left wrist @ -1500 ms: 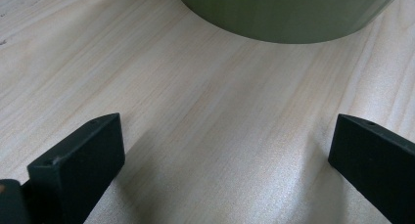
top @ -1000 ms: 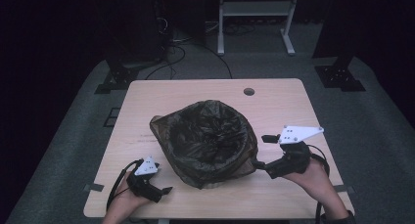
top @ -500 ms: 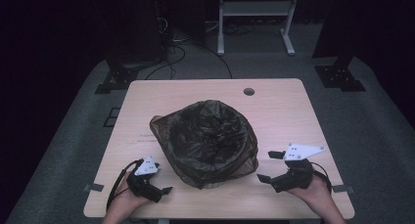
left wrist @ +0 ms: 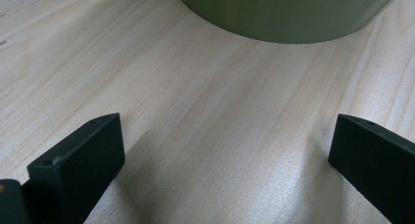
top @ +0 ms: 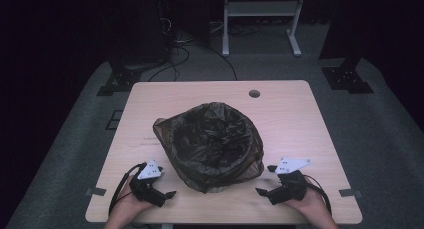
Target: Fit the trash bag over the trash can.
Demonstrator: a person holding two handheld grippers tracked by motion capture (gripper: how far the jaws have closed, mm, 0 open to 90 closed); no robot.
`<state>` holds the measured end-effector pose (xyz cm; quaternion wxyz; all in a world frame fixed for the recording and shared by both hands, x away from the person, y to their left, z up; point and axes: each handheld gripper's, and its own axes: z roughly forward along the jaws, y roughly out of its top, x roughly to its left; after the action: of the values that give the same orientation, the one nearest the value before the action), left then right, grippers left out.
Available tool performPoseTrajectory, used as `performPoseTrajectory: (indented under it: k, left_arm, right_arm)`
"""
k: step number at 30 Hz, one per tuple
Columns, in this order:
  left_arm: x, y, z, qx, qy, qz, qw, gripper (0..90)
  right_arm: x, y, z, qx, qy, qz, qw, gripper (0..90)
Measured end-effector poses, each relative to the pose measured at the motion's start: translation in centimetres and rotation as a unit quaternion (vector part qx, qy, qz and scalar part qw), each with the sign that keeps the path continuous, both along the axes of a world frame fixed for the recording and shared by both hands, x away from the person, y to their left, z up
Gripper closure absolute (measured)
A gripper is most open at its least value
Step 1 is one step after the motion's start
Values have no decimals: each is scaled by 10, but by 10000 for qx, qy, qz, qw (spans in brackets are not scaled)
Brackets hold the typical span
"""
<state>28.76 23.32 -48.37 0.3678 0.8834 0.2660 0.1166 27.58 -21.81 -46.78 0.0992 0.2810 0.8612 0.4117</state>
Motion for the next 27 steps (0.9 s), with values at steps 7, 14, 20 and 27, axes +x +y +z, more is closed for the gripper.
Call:
performPoseTrajectory:
  k: [7, 14, 20, 27]
  left_arm:
    - [0, 0, 0, 0, 0, 0, 10000, 0]
    - [0, 0, 0, 1, -1, -1, 10000, 0]
    - [0, 0, 0, 1, -1, -13, 10000, 0]
    - [0, 0, 0, 2, -2, -14, 10000, 0]
  right_arm:
    - [1, 11, -9, -176, -19, 15, 9998, 95]
    - [3, 22, -16, -333, -89, 54, 9994, 95]
    - [4, 29, -19, -414, -128, 54, 9990, 93]
    - [6, 29, -19, -406, -70, 59, 9991, 93]
